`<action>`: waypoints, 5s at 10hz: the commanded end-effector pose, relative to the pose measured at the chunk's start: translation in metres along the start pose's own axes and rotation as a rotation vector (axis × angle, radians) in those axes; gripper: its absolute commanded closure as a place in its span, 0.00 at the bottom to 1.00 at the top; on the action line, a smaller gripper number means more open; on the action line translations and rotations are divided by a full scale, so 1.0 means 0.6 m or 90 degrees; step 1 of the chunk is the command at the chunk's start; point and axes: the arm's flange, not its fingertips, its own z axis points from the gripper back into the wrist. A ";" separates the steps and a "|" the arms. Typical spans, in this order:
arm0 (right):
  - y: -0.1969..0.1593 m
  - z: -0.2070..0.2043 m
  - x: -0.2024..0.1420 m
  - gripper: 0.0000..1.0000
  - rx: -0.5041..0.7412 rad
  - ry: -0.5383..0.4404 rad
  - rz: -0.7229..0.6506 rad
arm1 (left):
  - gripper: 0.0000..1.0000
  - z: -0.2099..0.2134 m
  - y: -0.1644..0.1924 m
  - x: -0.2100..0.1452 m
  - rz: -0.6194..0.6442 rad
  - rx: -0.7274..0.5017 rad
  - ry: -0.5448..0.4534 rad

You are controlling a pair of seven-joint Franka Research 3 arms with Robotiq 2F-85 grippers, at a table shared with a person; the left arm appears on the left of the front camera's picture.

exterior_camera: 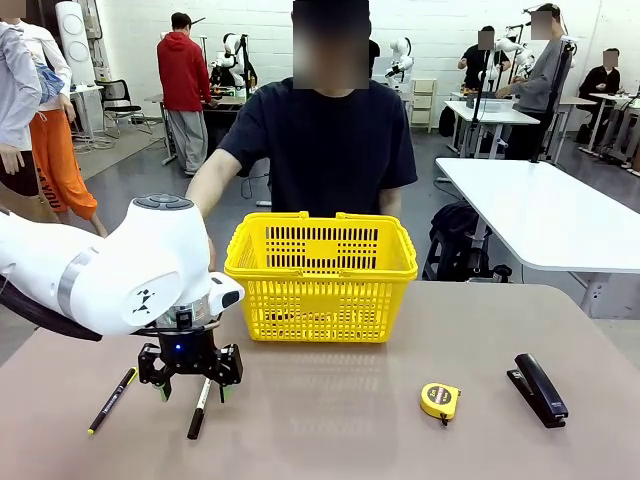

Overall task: Place the items the person wants into the basket.
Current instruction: Pick up the item the person points to and place it in the Market Basket.

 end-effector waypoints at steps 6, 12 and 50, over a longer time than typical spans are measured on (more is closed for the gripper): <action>0.000 0.000 -0.002 0.00 0.003 -0.002 0.002 | 0.00 -0.045 -0.019 0.033 0.046 -0.010 0.023; 0.000 0.000 -0.002 0.00 0.003 -0.002 0.002 | 1.00 -0.044 -0.016 0.035 0.040 -0.012 0.034; 0.000 0.000 -0.002 0.00 0.003 -0.002 0.002 | 0.88 0.414 -0.235 0.307 -0.683 0.045 -0.075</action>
